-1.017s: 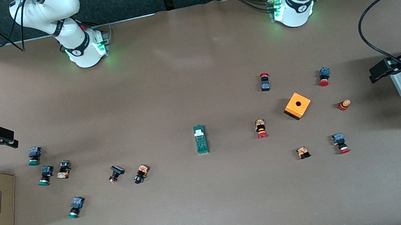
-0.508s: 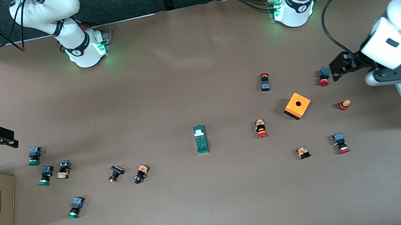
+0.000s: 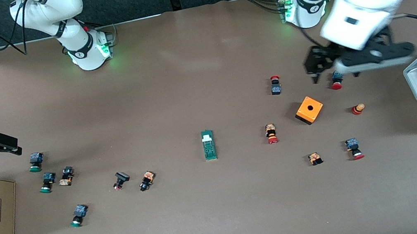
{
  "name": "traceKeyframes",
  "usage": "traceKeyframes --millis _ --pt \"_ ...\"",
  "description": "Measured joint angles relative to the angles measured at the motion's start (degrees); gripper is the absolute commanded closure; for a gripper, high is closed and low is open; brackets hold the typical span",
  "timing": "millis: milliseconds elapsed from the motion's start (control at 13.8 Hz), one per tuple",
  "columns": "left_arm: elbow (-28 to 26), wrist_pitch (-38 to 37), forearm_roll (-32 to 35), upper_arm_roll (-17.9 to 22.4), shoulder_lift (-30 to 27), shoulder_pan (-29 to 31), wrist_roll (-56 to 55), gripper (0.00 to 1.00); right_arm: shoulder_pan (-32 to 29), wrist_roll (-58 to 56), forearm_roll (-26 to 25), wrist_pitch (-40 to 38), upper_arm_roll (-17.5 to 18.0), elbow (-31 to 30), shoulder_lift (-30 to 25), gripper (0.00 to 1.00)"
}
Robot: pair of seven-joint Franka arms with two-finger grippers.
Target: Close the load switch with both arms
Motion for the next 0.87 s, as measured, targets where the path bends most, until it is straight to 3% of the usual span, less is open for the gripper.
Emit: traceKeyframes --millis 436,872 --pt "-1.5 6.6 9.5 -1.1 0.0 -11.0 -13.5 0.0 0.0 0.1 0.5 -0.1 0.1 0.2 0.1 0.01" --pt "-9.7 14.6 22.6 -7.5 0.4 -16.2 -35.1 0.0 0.0 0.1 0.6 -0.1 0.1 0.2 0.1 0.01"
